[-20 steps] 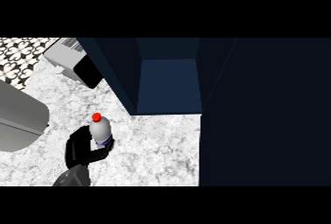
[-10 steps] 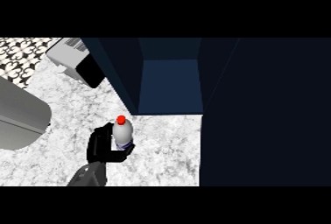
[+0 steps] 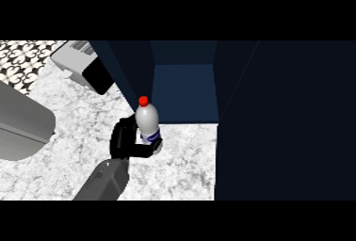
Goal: Pick up the bottled water, place it into the cabinet and close the cabinet
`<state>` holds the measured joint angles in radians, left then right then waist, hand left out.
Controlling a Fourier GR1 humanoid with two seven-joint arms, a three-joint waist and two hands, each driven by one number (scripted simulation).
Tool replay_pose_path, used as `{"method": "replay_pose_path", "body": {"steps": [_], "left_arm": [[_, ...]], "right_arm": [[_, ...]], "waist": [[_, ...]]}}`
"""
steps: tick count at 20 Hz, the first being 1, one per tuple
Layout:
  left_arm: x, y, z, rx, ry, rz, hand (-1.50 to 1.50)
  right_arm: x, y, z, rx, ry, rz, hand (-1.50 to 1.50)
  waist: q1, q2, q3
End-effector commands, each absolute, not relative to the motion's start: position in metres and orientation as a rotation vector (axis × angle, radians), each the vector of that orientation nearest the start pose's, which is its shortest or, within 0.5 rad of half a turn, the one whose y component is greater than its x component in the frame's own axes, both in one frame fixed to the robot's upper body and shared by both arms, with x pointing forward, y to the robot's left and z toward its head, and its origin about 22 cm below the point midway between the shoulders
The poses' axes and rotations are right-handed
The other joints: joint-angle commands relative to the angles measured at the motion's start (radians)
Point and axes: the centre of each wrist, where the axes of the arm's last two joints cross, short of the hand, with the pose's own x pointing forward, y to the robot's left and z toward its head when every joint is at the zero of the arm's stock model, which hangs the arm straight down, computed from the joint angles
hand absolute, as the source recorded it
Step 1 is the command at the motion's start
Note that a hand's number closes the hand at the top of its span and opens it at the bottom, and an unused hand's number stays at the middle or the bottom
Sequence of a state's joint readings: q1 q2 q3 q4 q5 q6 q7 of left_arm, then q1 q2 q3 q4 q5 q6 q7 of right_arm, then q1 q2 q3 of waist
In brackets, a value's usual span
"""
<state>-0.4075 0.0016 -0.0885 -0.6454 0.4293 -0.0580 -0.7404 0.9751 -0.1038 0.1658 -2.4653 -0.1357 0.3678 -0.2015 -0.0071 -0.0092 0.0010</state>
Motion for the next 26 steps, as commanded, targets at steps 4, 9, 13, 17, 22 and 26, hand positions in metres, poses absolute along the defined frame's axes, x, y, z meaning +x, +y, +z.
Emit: {"method": "replay_pose_path", "body": {"steps": [4, 9, 13, 17, 22, 26], "left_arm": [[0.306, 0.124, -0.064, -0.228, -1.769, 0.099, 1.5], [0.34, 0.088, -0.003, -0.187, -1.766, 0.11, 1.5], [0.357, 0.076, 0.016, -0.089, -1.755, 0.046, 1.5], [0.379, 0.06, 0.038, -0.015, -1.723, 0.041, 1.5], [0.394, 0.071, 0.029, 0.034, -1.684, 0.073, 1.5], [0.41, 0.077, 0.031, 0.198, -1.704, -0.052, 1.5]], "right_arm": [[0.029, -0.245, 0.125, 0.214, -1.809, 0.074, -1.5], [0.034, -0.252, 0.116, 0.21, -1.834, 0.081, -1.5], [0.03, -0.251, 0.112, 0.208, -1.849, 0.071, -1.5], [0.039, -0.262, 0.118, 0.216, -1.845, 0.098, -1.5], [0.045, -0.27, 0.108, 0.2, -1.861, 0.101, -1.5], [0.04, -0.272, 0.106, 0.225, -1.846, 0.131, -1.5]], "waist": [[-0.013, 0.001, -0.001], [-0.02, 0.007, -0.001], [-0.023, 0.007, -0.001], [-0.033, 0.017, -0.001], [-0.034, 0.018, -0.001], [-0.052, 0.023, 0.0]]}}
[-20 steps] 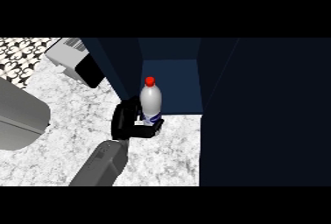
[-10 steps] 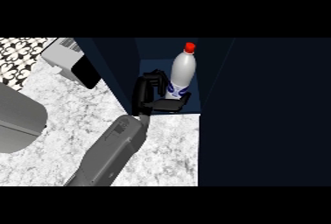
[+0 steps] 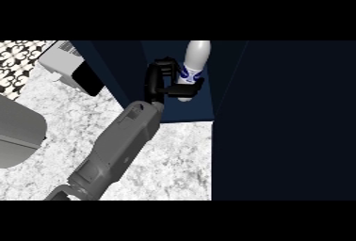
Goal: Pick up the bottled water, place it into the cabinet and close the cabinet
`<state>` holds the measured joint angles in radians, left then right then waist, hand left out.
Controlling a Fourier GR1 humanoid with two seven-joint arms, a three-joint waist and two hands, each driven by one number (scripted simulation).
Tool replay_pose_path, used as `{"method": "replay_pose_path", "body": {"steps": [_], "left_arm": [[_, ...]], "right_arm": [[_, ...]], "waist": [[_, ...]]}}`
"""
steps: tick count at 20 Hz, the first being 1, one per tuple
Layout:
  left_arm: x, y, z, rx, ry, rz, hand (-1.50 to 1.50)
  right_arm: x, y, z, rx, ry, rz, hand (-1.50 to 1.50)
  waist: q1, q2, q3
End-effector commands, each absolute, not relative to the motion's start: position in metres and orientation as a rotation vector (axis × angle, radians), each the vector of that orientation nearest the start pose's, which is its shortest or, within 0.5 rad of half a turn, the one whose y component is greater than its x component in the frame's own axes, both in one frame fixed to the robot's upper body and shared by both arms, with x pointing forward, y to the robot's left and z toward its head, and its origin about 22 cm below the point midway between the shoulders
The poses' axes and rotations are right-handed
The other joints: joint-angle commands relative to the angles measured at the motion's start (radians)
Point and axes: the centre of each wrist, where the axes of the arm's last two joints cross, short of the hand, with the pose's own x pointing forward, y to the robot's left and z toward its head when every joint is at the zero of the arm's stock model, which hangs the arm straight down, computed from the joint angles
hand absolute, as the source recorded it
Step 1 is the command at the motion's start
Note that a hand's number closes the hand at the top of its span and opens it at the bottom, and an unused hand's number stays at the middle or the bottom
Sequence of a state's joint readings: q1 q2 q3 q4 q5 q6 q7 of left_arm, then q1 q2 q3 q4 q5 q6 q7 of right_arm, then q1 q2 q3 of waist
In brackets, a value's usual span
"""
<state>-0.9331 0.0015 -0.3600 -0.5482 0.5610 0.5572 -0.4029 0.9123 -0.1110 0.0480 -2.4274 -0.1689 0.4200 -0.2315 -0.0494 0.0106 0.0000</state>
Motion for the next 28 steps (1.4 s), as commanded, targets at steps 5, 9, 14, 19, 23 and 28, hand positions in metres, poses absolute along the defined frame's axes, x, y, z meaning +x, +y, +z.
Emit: {"method": "replay_pose_path", "body": {"steps": [5, 9, 14, 19, 23, 28], "left_arm": [[0.421, 0.101, 0.024, 0.332, -1.627, -0.014, 1.5], [0.417, 0.099, 0.013, 0.355, -1.611, 0.082, 1.5], [0.426, 0.121, 0.019, 0.415, -1.626, 0.065, 1.5], [0.426, 0.117, 0.018, 0.551, -1.696, -0.006, -1.5], [0.438, 0.126, 0.037, 0.615, -1.729, -0.033, -1.5], [0.441, 0.128, 0.043, 0.489, -1.725, 0.001, -1.5]], "right_arm": [[0.043, -0.264, 0.105, 0.223, -1.87, 0.113, -1.5], [0.046, -0.272, 0.098, 0.236, -1.851, 0.123, -1.5], [0.041, -0.269, 0.108, 0.249, -1.859, 0.133, -1.5], [0.041, -0.272, 0.108, 0.241, -1.867, 0.135, -1.5], [0.045, -0.268, 0.108, 0.265, -1.874, 0.171, -1.5], [0.036, -0.268, 0.105, 0.298, -1.838, 0.167, -1.5]], "waist": [[-0.018, 0.012, -0.001], [-0.021, 0.015, -0.001], [-0.044, 0.023, -0.002], [-0.047, 0.024, -0.002], [-0.052, 0.029, -0.002], [-0.05, 0.02, -0.002]]}}
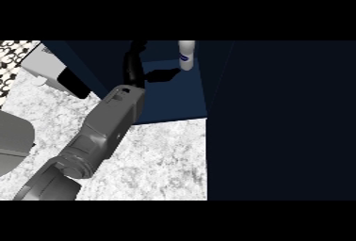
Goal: Pick up the bottled water, place it into the cabinet and close the cabinet
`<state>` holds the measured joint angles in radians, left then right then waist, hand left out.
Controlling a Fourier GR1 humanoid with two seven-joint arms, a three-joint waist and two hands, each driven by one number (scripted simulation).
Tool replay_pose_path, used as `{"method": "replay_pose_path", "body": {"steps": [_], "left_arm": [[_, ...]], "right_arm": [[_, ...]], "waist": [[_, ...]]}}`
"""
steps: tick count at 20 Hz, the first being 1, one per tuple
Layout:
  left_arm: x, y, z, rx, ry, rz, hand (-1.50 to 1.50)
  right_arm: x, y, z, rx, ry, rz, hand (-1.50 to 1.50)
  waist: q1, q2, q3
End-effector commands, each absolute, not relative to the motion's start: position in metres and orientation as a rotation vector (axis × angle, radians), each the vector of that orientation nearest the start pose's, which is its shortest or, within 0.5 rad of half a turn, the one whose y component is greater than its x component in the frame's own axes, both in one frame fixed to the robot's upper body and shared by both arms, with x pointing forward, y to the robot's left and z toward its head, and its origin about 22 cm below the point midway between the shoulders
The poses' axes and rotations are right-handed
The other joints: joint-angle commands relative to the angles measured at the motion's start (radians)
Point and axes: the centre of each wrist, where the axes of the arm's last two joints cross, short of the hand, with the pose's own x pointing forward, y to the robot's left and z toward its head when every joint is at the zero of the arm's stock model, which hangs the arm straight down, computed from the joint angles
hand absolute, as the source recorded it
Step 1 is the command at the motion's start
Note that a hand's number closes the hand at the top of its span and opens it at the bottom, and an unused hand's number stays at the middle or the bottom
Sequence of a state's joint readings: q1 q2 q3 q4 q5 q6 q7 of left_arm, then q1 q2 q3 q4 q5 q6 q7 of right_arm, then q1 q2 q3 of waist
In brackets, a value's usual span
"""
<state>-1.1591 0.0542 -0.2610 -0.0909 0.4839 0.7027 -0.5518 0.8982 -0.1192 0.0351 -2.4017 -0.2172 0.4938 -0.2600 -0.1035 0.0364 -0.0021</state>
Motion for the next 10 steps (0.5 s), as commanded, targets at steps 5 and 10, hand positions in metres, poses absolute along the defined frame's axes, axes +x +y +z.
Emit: {"method": "replay_pose_path", "body": {"steps": [5, 10], "left_arm": [[0.445, 0.112, 0.06, 0.33, -1.848, 0.011, -1.5], [0.447, 0.115, 0.067, 0.132, -1.928, 0.047, -1.5]], "right_arm": [[0.046, -0.272, 0.097, 0.285, -1.846, 0.16, -1.5], [0.041, -0.267, 0.111, 0.294, -1.851, 0.161, -1.5]], "waist": [[0.018, -0.001, 0.0], [0.039, -0.013, 0.0]]}}
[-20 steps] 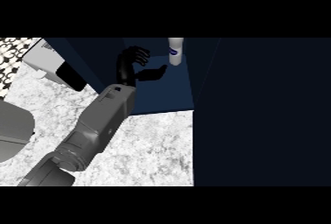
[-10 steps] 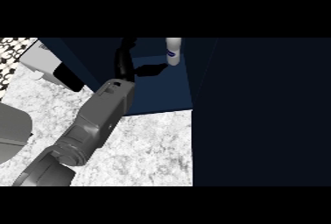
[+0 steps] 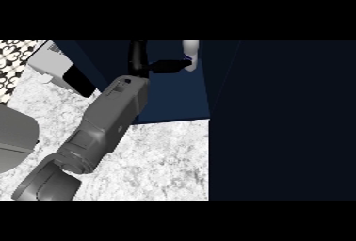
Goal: Pick up the bottled water, place it into the cabinet and close the cabinet
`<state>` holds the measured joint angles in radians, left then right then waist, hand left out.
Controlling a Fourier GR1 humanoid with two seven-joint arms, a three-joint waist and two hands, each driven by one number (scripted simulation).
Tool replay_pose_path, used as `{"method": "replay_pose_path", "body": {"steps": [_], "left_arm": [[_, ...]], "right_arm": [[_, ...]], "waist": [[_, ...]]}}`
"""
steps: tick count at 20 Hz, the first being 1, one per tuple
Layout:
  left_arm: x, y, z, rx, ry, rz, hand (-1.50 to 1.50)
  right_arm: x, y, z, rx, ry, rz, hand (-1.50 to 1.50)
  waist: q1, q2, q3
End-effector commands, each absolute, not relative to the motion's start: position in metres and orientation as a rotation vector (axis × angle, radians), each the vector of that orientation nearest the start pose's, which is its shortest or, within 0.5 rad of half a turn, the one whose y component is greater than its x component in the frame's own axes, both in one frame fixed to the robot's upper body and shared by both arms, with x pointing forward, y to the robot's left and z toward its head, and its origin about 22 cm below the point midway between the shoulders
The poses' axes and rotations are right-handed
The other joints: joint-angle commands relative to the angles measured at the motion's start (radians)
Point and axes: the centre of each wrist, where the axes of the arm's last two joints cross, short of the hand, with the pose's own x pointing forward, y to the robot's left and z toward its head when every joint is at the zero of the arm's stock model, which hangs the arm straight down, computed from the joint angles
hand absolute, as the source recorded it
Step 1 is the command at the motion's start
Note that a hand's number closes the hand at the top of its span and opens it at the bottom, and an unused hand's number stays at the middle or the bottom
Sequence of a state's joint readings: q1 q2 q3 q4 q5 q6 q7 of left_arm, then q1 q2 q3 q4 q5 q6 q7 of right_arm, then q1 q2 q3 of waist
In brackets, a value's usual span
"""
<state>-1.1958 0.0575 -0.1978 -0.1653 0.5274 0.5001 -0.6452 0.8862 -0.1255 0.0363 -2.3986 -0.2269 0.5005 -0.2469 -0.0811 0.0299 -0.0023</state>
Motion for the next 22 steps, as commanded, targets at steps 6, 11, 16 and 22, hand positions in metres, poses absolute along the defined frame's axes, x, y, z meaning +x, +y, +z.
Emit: {"method": "replay_pose_path", "body": {"steps": [6, 11, 16, 22], "left_arm": [[0.437, 0.083, 0.058, 0.069, -1.92, 0.042, -1.5], [0.421, 0.087, 0.034, 0.027, -1.921, 0.046, -1.5], [0.407, 0.083, 0.028, -0.073, -1.892, 0.059, -1.5], [0.374, 0.071, 0.014, -0.259, -1.887, 0.064, -1.5]], "right_arm": [[0.038, -0.263, 0.117, 0.289, -1.858, 0.153, -1.5], [0.04, -0.264, 0.116, 0.288, -1.833, 0.153, -1.5], [0.034, -0.263, 0.12, 0.298, -1.836, 0.121, -1.5], [0.038, -0.257, 0.121, 0.285, -1.841, 0.141, -1.5]], "waist": [[0.038, -0.02, 0.001], [0.059, -0.033, 0.002], [0.069, -0.039, 0.002], [0.064, -0.037, 0.001]]}}
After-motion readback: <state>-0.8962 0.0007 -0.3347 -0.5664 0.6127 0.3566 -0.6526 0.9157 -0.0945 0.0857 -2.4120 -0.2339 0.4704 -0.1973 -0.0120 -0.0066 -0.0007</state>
